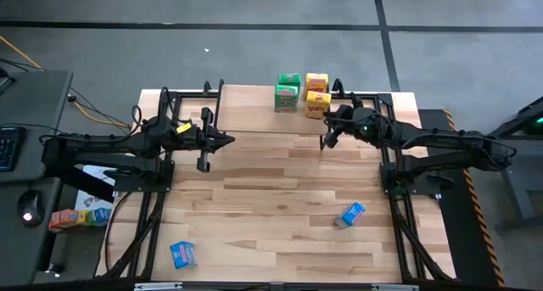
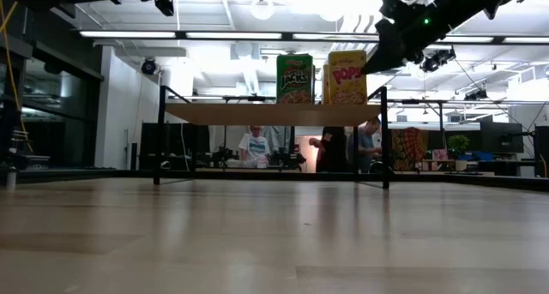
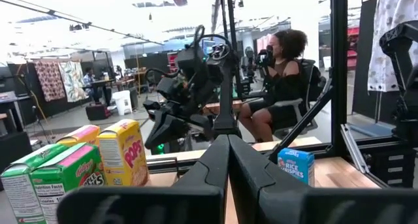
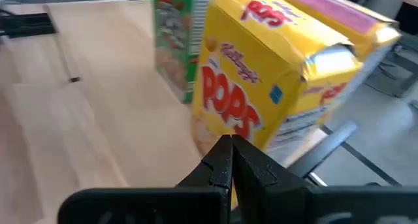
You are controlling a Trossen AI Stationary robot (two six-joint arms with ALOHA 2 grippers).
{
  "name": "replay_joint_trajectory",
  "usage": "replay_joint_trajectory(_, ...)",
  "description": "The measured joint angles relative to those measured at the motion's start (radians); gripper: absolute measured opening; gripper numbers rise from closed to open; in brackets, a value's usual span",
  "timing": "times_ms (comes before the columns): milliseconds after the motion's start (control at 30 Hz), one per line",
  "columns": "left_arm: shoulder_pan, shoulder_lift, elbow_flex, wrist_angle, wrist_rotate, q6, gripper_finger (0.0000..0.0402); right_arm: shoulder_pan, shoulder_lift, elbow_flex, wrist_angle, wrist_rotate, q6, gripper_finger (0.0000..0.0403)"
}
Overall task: Stack cereal on shelf
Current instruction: Put the yellow cereal box on the shelf aligned with the other yellow cereal box
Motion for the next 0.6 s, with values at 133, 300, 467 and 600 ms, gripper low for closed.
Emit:
replay_joint_trajectory(133,0.0,0.0,0.0,0.0,0.0,0.002,0.0,-0.05,0.0,0.0,0.002,-0.045,-0.024,0.0)
replay_joint_trajectory(300,0.0,0.0,0.0,0.0,0.0,0.002,0.0,-0.091,0.0,0.0,0.003,-0.077,-0.018,0.0)
replay_joint_trajectory(467,0.0,0.0,0.0,-0.001,0.0,0.002,0.0,-0.109,0.0,0.0,0.011,-0.13,0.004,0.0)
replay_joint_trajectory(600,0.0,0.0,0.0,-0.006,0.0,0.002,0.0,-0.097,0.0,0.0,0.003,-0.13,0.01,0.0)
